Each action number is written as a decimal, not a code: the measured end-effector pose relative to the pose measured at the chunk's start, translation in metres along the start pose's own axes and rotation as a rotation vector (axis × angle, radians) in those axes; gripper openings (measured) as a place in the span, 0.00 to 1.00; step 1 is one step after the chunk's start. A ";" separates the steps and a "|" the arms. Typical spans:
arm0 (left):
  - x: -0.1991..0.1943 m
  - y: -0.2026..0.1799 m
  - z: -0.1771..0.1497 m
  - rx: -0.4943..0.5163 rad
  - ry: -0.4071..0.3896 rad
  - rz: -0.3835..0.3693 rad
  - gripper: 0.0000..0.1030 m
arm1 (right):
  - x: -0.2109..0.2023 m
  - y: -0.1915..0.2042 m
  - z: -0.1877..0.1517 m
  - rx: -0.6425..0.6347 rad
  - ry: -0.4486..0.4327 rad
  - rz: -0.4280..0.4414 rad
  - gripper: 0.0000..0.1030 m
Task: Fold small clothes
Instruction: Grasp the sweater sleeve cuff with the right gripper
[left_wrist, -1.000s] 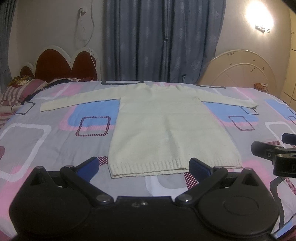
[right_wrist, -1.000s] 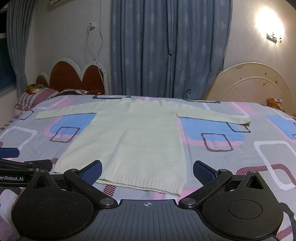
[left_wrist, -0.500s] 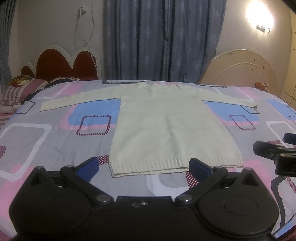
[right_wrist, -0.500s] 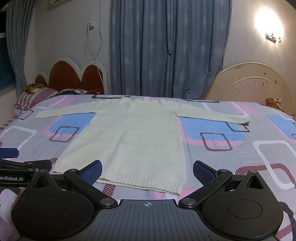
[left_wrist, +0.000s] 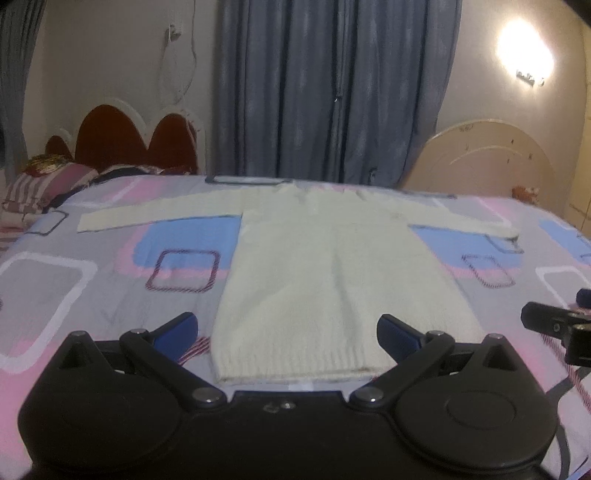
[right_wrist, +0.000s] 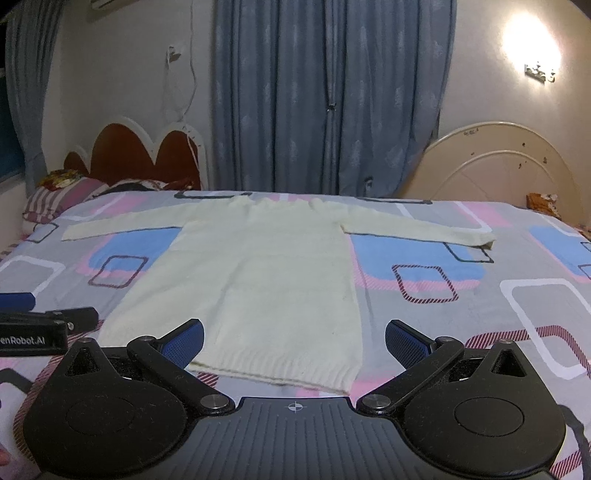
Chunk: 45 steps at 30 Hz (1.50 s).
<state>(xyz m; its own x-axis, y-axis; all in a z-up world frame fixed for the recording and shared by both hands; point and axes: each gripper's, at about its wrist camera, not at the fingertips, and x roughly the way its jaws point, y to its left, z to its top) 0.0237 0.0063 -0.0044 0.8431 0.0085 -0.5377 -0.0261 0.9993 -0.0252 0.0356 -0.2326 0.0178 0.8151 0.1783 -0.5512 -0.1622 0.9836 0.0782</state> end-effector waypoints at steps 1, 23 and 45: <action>0.003 -0.001 0.002 -0.002 -0.001 -0.013 1.00 | 0.002 -0.004 0.002 0.006 -0.004 -0.002 1.00; 0.192 -0.007 0.070 -0.012 0.092 -0.001 0.72 | 0.164 -0.230 0.075 0.302 -0.018 -0.214 0.58; 0.312 -0.035 0.083 0.010 0.205 0.067 0.64 | 0.340 -0.450 0.088 0.741 -0.047 -0.161 0.13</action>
<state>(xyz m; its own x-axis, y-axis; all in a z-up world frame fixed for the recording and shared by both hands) 0.3324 -0.0236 -0.1016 0.7127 0.0687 -0.6981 -0.0720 0.9971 0.0246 0.4347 -0.6129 -0.1323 0.8225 0.0155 -0.5686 0.3634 0.7547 0.5462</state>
